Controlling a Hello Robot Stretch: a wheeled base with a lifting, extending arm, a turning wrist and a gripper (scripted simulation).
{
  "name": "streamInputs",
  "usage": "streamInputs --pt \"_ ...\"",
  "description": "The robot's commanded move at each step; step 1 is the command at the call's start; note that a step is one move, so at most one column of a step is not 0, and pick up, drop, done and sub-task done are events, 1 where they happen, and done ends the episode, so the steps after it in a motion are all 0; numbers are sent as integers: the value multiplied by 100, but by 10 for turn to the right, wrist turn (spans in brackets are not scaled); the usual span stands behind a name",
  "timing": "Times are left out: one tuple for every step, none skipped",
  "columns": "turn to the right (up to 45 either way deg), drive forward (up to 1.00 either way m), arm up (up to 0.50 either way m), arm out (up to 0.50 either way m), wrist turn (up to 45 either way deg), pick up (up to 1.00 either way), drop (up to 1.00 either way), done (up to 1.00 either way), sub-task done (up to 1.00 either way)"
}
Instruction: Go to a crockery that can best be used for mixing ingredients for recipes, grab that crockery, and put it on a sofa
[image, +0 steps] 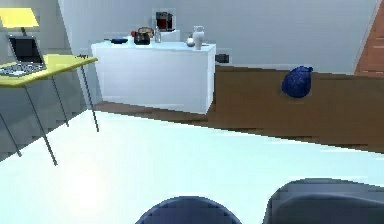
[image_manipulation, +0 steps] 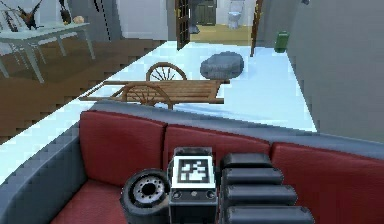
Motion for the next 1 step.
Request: streamInputs --pt "0 0 0 20 0 0 0 0 0"
